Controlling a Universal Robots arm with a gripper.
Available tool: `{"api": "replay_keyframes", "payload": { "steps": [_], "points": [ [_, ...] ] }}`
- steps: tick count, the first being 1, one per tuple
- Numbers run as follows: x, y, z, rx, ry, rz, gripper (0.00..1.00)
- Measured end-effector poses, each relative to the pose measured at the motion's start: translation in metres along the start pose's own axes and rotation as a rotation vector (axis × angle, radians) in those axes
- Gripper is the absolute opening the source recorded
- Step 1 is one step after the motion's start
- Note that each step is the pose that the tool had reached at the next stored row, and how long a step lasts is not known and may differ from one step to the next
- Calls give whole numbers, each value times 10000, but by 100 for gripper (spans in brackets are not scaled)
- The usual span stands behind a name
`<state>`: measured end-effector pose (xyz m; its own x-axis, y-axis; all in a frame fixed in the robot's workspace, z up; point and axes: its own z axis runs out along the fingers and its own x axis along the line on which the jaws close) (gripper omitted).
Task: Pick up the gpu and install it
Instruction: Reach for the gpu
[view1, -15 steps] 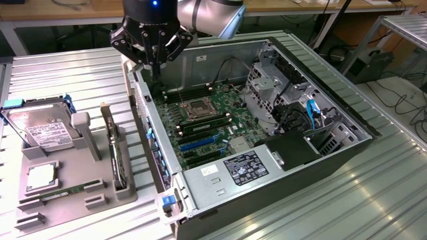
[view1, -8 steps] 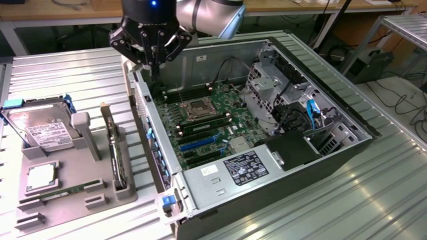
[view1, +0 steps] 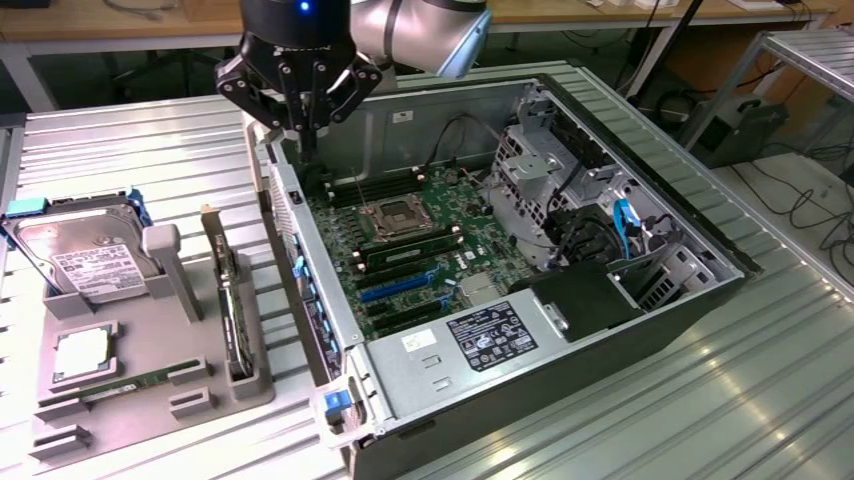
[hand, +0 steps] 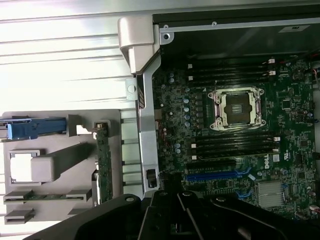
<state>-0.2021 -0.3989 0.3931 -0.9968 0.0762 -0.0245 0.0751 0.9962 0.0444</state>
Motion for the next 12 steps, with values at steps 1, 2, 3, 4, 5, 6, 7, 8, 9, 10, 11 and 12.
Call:
{"api": "replay_keyframes", "payload": {
  "steps": [1, 2, 3, 4, 5, 6, 7, 8, 9, 10, 11, 12],
  "points": [
    [2, 0, 0, 0, 0, 0, 11],
    [4, 0, 0, 0, 0, 0, 11],
    [5, 0, 0, 0, 0, 0, 11],
    [8, -1, 0, 1, 0, 0, 11],
    [10, -1, 1, 0, 0, 0, 11],
    [12, -1, 1, 0, 0, 1, 11],
    [15, -1, 1, 0, 0, 0, 11],
    [16, -1, 1, 0, 1, 0, 11],
    [18, -1, 2, 0, 0, 0, 11],
    [19, -2, 2, 0, 0, 0, 11],
    [21, -2, 2, 0, 1, 0, 11],
    [22, -2, 2, 2, 1, 0, 11]
  ]
}}
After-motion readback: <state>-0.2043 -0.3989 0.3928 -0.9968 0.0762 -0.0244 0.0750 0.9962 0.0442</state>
